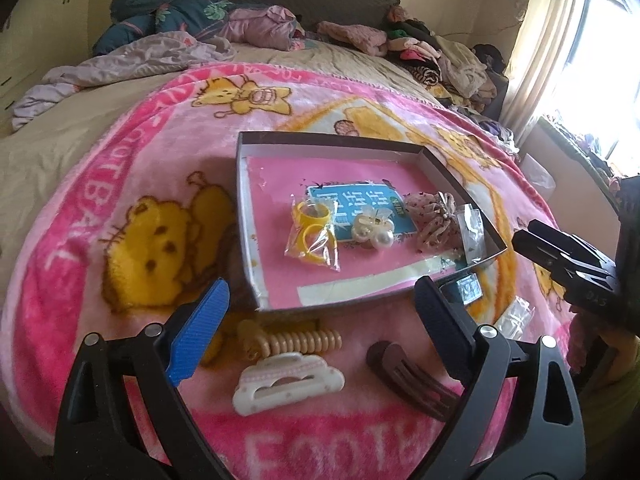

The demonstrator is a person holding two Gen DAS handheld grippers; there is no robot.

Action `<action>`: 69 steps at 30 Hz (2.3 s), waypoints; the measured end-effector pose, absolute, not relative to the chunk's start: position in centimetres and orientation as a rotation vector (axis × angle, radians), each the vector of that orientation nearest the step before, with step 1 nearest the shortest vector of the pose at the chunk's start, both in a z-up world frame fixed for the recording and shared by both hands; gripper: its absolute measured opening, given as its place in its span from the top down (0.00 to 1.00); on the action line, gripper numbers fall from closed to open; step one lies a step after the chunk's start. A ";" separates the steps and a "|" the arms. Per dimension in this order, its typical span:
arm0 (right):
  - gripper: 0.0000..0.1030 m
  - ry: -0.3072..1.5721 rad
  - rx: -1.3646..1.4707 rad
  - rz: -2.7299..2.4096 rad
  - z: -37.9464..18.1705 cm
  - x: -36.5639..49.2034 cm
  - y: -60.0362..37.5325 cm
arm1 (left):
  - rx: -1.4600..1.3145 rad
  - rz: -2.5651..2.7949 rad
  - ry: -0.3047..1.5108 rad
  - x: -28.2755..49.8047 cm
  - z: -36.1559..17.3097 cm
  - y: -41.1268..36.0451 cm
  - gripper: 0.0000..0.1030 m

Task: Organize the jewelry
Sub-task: 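Withdraw both tools from the box, then reach the right tool to the pink pompom while the left tool approaches the white cloud clip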

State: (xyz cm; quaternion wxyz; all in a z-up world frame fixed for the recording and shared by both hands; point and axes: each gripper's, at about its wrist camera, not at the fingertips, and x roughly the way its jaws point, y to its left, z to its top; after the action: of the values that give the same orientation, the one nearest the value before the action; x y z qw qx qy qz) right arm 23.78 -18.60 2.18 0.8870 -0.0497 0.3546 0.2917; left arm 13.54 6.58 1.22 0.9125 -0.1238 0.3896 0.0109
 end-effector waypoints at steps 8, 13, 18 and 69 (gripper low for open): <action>0.21 0.733 -0.133 0.639 2.6 21.8 -17.6 | -0.265 0.053 0.788 11.3 1.5 7.5 0.18; 0.21 0.736 -0.148 0.665 2.5 20.5 -16.9 | -0.266 0.073 0.790 10.2 1.2 8.2 0.18; 0.21 0.745 -0.159 0.687 2.3 19.4 -16.3 | -0.261 0.090 0.796 9.2 0.9 8.7 0.18; 0.51 0.892 -0.229 0.703 -5.2 17.6 -15.4 | -0.264 0.106 0.924 8.5 -5.2 6.6 0.16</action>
State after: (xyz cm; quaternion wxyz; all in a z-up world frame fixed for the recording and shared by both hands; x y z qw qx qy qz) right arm 17.62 -15.42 -5.23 0.8369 -0.1083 0.4215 0.3320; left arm 8.47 6.58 -5.25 0.8853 -0.1270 0.4443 0.0512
